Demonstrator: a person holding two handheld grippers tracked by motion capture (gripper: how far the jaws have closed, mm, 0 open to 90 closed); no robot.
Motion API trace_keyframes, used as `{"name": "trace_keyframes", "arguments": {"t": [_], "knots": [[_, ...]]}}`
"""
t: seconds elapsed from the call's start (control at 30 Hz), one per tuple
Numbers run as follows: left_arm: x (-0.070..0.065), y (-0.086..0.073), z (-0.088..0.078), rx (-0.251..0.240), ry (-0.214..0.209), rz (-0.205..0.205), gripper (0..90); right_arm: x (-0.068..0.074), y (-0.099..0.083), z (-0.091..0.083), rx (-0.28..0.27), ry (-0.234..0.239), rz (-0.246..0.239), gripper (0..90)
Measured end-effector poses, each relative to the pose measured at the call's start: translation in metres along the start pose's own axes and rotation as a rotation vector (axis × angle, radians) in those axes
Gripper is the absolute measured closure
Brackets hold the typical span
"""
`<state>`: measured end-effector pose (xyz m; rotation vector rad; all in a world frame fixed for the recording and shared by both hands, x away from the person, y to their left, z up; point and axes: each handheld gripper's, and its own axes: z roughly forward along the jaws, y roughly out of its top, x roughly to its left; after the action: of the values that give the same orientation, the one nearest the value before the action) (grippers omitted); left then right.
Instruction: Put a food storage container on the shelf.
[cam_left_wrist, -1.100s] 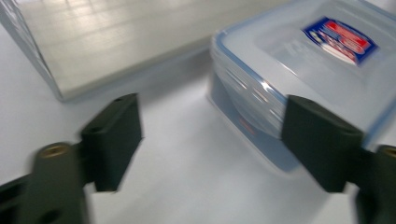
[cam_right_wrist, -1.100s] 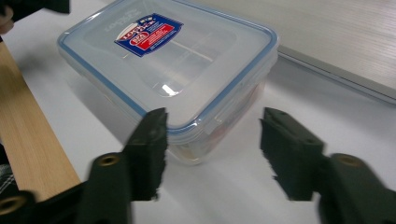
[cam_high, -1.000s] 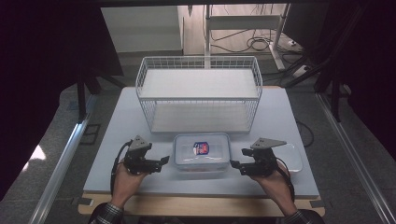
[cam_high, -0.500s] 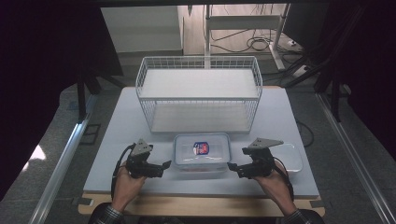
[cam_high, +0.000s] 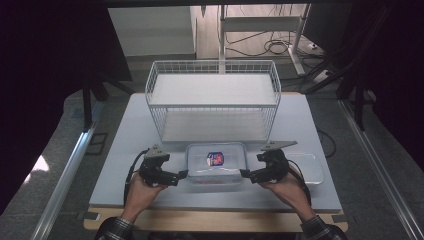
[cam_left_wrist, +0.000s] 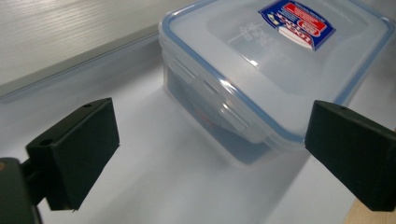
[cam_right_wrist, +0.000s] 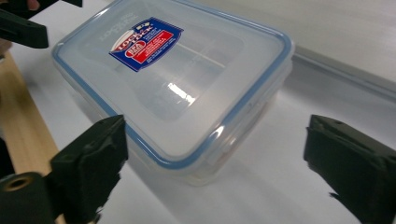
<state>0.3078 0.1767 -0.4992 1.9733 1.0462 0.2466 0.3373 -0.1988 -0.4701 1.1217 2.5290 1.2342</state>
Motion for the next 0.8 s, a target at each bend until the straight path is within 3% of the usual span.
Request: {"name": "trace_keyframes", "arguments": {"t": [0.23, 0.33, 0.47, 0.6, 0.7, 0.8], "knots": [[0.008, 0.01, 0.013, 0.043, -0.103, -0.019, 6.9, -0.013, 0.011, 0.014, 0.039, 0.062, 0.093, 16.9], [0.012, 0.011, 0.022, 0.075, -0.17, -0.033, 7.2, -0.02, 0.014, 0.025, 0.062, 0.095, 0.136, 17.8], [0.017, 0.012, 0.032, 0.1, -0.269, -0.091, 8.7, -0.023, 0.015, 0.037, 0.098, 0.153, 0.194, 16.8], [0.023, 0.013, 0.042, 0.128, -0.359, -0.155, 9.7, -0.027, 0.017, 0.042, 0.114, 0.174, 0.227, 16.0], [0.024, 0.013, 0.046, 0.142, -0.379, -0.181, 8.4, -0.031, 0.017, 0.048, 0.14, 0.214, 0.283, 12.8], [0.024, 0.014, 0.045, 0.149, -0.374, -0.2, 10.4, -0.033, 0.017, 0.049, 0.14, 0.218, 0.3, 15.1]]}}
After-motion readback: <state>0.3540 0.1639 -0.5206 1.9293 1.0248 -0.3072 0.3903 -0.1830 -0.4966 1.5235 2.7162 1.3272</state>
